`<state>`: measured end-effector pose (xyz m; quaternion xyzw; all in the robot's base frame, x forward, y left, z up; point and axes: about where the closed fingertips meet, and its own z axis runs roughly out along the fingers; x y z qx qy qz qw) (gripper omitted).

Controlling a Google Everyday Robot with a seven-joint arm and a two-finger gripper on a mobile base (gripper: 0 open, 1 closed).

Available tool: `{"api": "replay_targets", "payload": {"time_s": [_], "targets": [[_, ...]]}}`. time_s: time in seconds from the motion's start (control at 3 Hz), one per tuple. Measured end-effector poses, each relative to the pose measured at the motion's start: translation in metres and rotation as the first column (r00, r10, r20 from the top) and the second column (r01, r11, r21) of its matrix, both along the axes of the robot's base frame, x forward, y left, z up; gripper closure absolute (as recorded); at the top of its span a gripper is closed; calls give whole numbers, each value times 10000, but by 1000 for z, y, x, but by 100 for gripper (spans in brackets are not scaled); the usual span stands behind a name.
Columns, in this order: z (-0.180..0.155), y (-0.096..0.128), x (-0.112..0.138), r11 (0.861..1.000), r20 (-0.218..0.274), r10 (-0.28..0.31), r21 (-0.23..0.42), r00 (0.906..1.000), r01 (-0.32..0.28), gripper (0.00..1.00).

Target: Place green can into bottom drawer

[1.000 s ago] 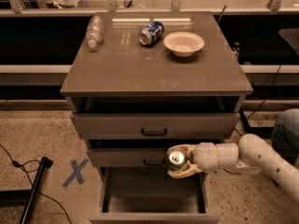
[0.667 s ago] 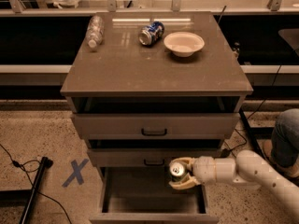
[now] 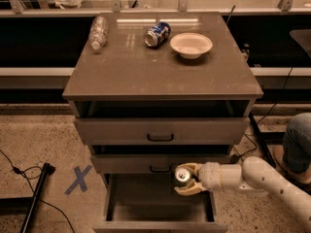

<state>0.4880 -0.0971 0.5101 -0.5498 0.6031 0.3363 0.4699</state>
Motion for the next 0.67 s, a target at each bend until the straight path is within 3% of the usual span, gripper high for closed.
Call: {"api": "replay_targets", "payload": {"time_s": [0.33,0.67], "targets": [[-37,-15,8,9984,-138,-26,570,9999,33,100],[-109,-47,16,9867,-464,-780,1393,9959,838,100]]}}
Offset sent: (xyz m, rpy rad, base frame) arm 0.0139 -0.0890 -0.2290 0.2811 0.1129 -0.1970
